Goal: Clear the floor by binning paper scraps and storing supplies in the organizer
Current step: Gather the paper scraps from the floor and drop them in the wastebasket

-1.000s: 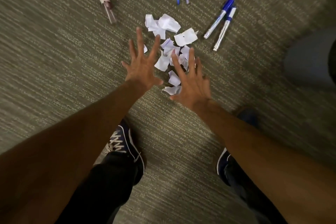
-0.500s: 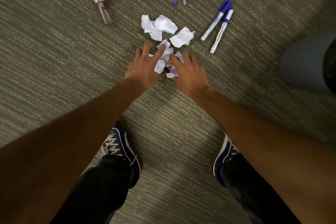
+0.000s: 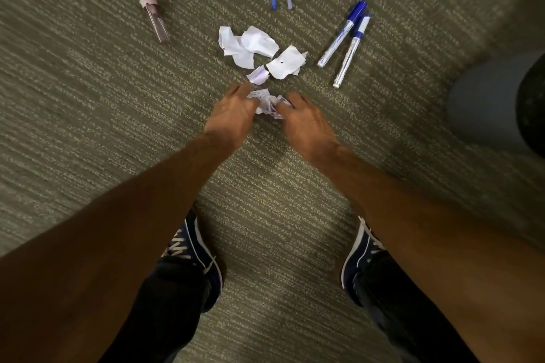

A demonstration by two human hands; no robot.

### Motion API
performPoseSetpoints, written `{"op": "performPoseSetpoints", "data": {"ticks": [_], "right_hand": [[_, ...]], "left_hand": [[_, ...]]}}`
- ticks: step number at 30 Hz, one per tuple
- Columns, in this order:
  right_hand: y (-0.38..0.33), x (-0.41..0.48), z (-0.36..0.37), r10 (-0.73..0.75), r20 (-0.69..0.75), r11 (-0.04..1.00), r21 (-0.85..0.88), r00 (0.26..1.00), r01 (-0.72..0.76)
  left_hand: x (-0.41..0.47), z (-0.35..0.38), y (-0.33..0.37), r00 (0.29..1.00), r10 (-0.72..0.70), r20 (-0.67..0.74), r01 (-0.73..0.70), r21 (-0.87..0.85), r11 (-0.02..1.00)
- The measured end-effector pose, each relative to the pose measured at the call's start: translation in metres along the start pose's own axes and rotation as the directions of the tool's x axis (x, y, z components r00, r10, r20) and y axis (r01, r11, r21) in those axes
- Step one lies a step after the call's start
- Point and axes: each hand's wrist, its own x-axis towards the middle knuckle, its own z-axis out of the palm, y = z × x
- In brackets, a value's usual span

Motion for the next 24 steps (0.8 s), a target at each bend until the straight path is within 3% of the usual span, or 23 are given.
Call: {"op": "performPoseSetpoints", "data": {"ticks": [5, 14, 24], "right_hand": [[0.005, -0.005, -0.006, 0.015, 0.007, 0.997, 0.072, 1.000, -0.015], [0.010, -0.032, -0.042, 0.044, -0.067, 0.984, 0.176, 0.997, -0.031], [0.002, -0.097, -0.127, 0.145, -0.229, 0.931, 0.362, 0.962, -0.054]], "left_hand": [[-0.003, -0.006, 0.000, 1.000, -0.024, 0.000, 0.024, -0.043, 0.999], [-0.024, -0.037, 0.009, 0.978, -0.204, 0.039, 0.208, -0.210, 0.955], [-0.061, -0.128, 0.059, 0.990, -0.128, -0.063, 0.111, -0.222, 0.969]]}}
